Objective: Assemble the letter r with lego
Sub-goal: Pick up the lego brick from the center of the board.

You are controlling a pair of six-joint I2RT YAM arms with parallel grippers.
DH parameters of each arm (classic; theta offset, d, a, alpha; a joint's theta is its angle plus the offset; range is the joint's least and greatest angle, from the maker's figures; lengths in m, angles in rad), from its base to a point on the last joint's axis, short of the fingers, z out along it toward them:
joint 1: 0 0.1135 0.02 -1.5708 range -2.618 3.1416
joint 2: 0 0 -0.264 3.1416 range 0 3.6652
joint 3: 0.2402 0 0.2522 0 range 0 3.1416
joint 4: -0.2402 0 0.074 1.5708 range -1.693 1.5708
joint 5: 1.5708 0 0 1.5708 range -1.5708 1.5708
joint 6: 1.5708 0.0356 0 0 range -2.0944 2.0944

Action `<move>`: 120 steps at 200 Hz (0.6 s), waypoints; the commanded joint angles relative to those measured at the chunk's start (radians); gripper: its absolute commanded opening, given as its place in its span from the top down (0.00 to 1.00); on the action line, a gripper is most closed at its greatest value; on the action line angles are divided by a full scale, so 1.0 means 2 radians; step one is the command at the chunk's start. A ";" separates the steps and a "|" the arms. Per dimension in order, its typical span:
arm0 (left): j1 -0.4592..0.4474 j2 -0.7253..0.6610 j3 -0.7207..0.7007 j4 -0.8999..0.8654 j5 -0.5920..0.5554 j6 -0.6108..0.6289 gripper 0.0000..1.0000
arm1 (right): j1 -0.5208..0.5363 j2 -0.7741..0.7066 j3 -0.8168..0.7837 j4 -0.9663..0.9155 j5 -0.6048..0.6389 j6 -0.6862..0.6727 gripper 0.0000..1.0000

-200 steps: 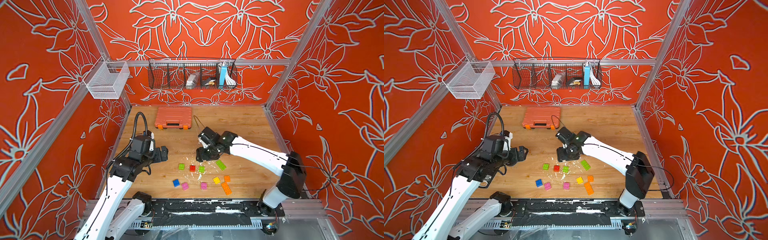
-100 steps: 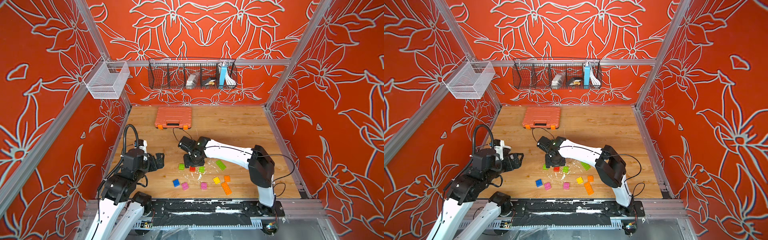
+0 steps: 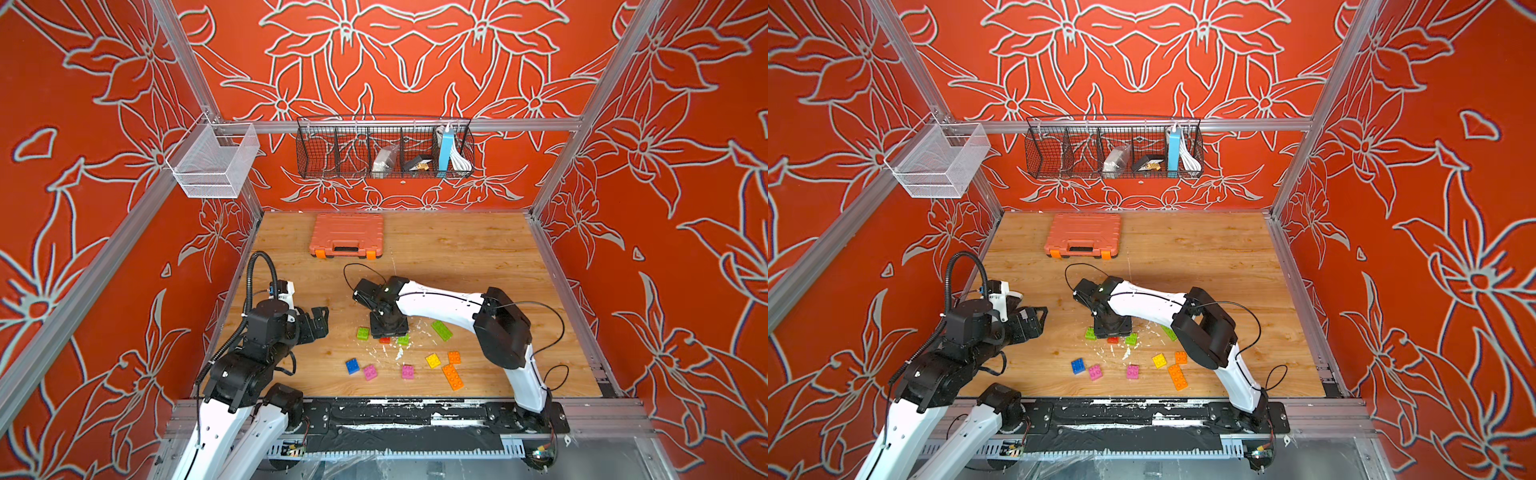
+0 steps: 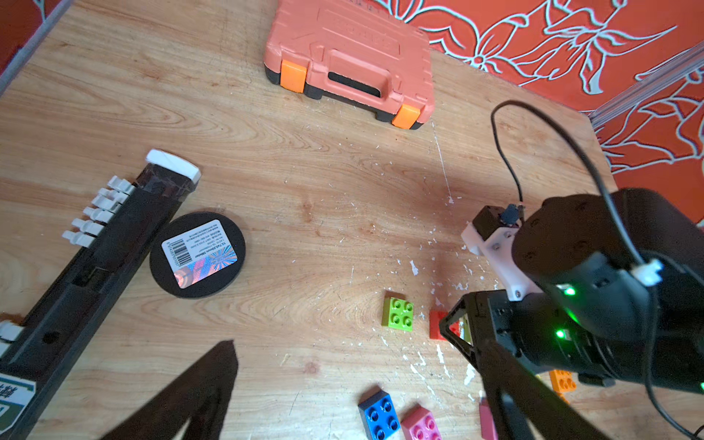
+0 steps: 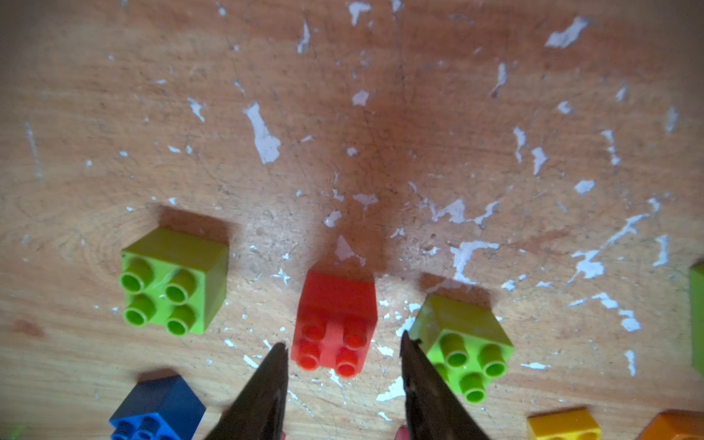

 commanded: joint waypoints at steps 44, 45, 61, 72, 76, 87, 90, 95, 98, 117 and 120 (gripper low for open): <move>-0.005 -0.010 -0.004 0.013 -0.003 0.008 0.01 | 0.003 0.028 0.020 -0.016 0.008 0.012 0.54; -0.005 -0.010 -0.004 0.013 -0.003 0.008 0.01 | 0.003 0.028 0.021 -0.016 0.008 0.012 0.54; -0.005 -0.011 -0.005 0.013 -0.003 0.009 0.00 | 0.003 0.032 0.021 -0.019 0.010 0.012 0.57; -0.005 -0.011 -0.005 0.014 -0.003 0.008 0.00 | 0.003 0.034 0.021 -0.019 0.010 0.012 0.58; -0.005 -0.012 -0.005 0.014 -0.003 0.009 0.00 | 0.003 0.035 0.021 -0.018 0.010 0.012 0.58; -0.005 -0.013 -0.006 0.014 -0.003 0.009 0.00 | 0.003 0.038 0.022 -0.019 0.008 0.012 0.60; -0.005 -0.013 -0.006 0.014 -0.003 0.009 0.00 | 0.003 0.038 0.023 -0.019 0.007 0.012 0.60; -0.005 -0.014 -0.006 0.014 -0.003 0.009 0.00 | 0.003 0.039 0.023 -0.021 0.007 0.012 0.60; -0.005 -0.014 -0.006 0.014 -0.003 0.010 0.00 | 0.003 0.040 0.023 -0.021 0.008 0.012 0.60; -0.005 -0.015 -0.006 0.014 -0.003 0.009 0.00 | 0.003 0.042 0.023 -0.022 0.011 0.012 0.61; -0.005 -0.016 -0.006 0.014 -0.003 0.010 0.00 | 0.003 0.043 0.023 -0.023 0.011 0.012 0.61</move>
